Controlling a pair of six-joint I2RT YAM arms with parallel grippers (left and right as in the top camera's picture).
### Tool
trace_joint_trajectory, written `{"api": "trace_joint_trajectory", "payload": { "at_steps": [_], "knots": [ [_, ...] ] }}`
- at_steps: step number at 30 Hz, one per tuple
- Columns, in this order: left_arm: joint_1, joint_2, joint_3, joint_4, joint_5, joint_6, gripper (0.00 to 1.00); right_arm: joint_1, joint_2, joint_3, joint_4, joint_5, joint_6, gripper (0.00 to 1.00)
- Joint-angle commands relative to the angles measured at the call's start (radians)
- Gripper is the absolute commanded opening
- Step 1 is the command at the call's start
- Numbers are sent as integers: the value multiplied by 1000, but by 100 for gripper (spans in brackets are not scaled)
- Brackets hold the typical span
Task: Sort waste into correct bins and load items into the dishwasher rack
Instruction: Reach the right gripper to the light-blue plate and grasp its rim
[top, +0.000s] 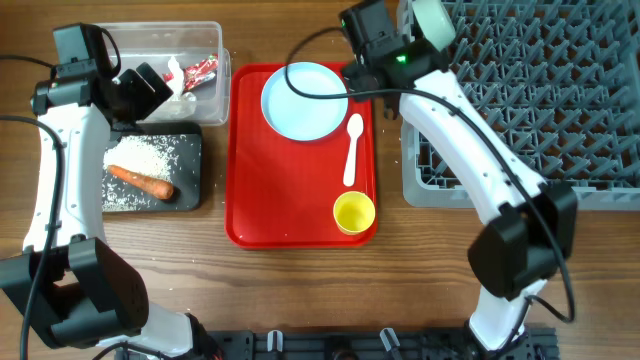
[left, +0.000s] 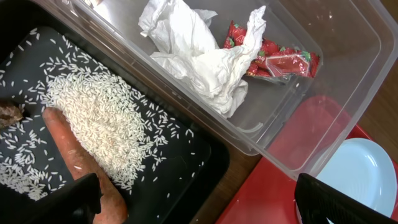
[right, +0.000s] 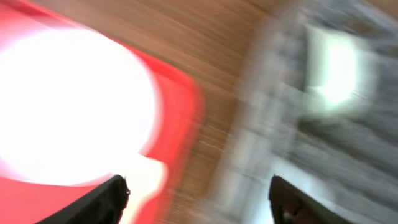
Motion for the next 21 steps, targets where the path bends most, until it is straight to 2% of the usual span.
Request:
{"api": "trace_joint_trajectory", "payload": {
  "at_steps": [1, 3, 6, 9, 10, 15, 21],
  "knots": [
    [1, 6, -3, 2, 8, -10, 100, 16, 39, -28, 106, -401, 179, 66],
    [1, 6, -3, 2, 8, -10, 100, 18, 103, -48, 97, -364, 179, 54],
    [1, 6, -3, 2, 8, -10, 100, 16, 187, -49, 60, -229, 205, 50],
    [1, 6, -3, 2, 8, -10, 100, 3, 261, -49, 55, -209, 206, 36],
    [1, 6, -3, 2, 8, -10, 100, -3, 280, -49, 53, -209, 209, 34],
    [1, 6, -3, 2, 8, -10, 100, -26, 349, -49, 40, -158, 232, 33],
    [1, 6, -3, 2, 8, -10, 100, -30, 361, -58, 107, -145, 203, 32]
  ]
}}
